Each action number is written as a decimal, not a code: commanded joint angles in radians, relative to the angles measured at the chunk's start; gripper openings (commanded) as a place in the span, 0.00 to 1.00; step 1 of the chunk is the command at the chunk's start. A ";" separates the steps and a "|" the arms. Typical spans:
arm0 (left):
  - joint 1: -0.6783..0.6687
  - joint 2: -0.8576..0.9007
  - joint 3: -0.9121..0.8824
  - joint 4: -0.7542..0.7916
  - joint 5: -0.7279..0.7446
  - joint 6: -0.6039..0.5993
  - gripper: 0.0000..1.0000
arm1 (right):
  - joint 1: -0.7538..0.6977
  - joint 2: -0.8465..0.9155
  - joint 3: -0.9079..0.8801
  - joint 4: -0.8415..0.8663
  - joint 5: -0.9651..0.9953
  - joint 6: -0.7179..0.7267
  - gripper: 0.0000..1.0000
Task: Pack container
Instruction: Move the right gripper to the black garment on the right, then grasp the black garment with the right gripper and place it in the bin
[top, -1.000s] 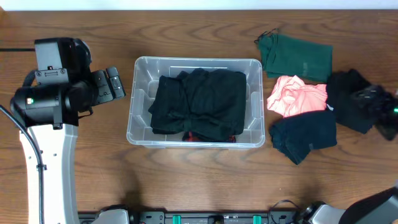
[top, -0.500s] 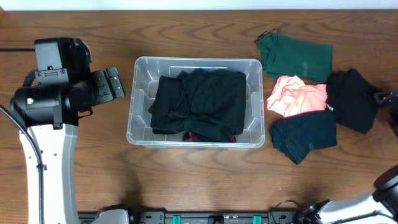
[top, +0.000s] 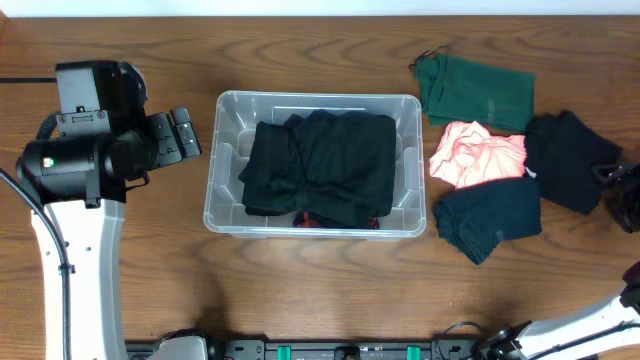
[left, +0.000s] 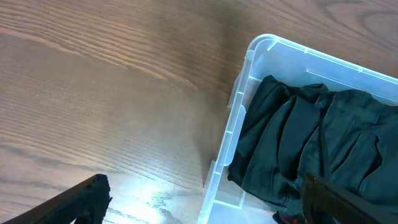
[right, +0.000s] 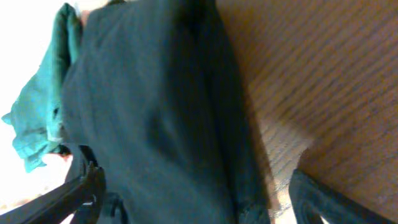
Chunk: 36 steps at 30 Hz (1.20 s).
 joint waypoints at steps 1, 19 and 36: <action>0.004 0.000 0.012 0.001 -0.005 -0.005 0.98 | 0.016 0.040 0.017 -0.003 0.027 -0.027 0.88; 0.004 0.000 0.012 0.001 -0.005 -0.005 0.98 | 0.088 0.057 0.018 -0.098 0.135 0.008 0.04; 0.004 0.000 0.013 0.001 -0.005 -0.005 0.98 | 0.240 -0.421 0.018 -0.114 -0.475 0.135 0.01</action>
